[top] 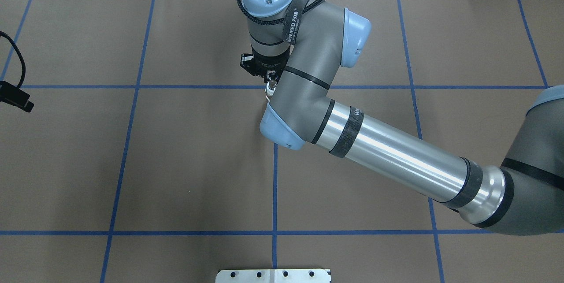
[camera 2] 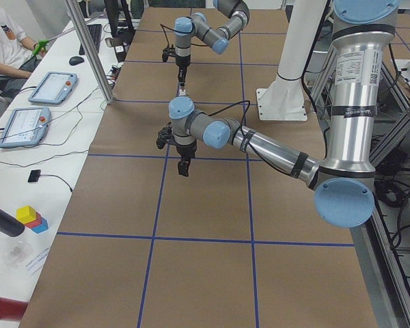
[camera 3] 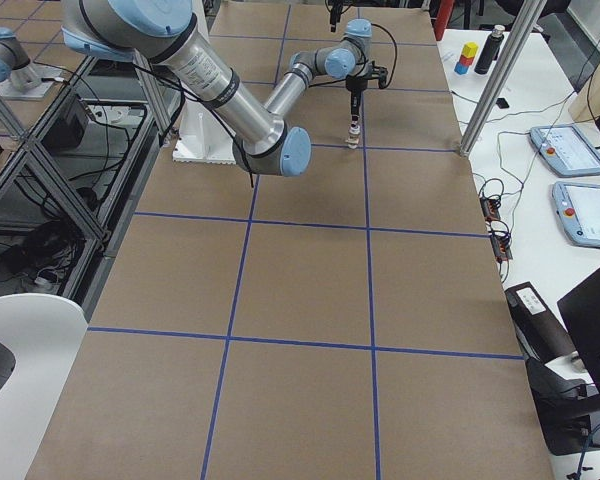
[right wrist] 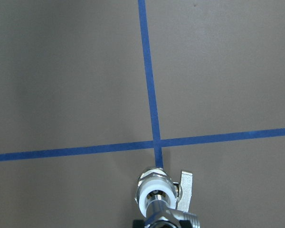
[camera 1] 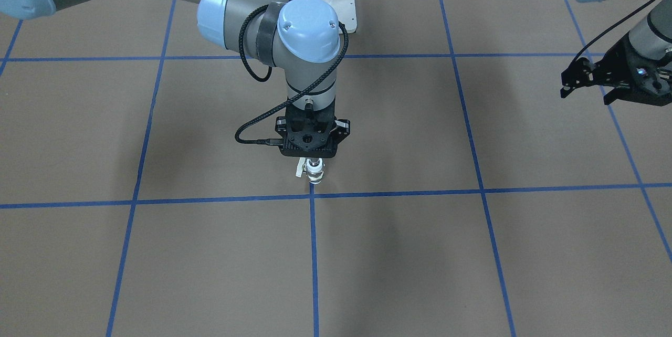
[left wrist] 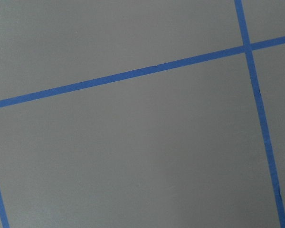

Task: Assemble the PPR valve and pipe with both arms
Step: 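Keep pressing the valve into the fitting with the right gripper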

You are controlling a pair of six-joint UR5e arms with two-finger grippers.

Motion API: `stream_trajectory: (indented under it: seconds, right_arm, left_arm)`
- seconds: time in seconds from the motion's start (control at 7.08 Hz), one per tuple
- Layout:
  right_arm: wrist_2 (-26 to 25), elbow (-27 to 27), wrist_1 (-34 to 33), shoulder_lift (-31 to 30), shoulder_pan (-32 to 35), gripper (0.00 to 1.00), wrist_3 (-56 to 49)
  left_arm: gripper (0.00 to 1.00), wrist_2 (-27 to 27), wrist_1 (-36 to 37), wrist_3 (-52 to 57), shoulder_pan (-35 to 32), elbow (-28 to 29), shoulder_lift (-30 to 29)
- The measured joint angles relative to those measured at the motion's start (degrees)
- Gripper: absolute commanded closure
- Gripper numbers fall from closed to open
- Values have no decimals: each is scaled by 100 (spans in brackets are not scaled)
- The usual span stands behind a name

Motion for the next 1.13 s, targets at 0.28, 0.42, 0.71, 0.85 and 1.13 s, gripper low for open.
stream_trajectory:
  seconds: [0.28, 0.42, 0.71, 0.85, 1.13]
  right_arm:
    - [-6, -28, 3, 4, -4, 100, 0]
    - [-8, -34, 5, 6, -4, 100, 0]
    - [-34, -89, 13, 13, -5, 100, 0]
    - [-44, -120, 34, 14, -5, 100, 0]
    - [-50, -162, 118, 16, -8, 100, 0]
  left_arm:
    - [1, 0, 2, 5, 0, 4, -5]
    - [1, 0, 4, 5, 0, 4, -6]
    - [1, 2, 5, 4, 0, 4, -5]
    - [1, 3, 2, 1, 0, 5, -2]
    - [1, 1, 0, 1, 0, -1, 4]
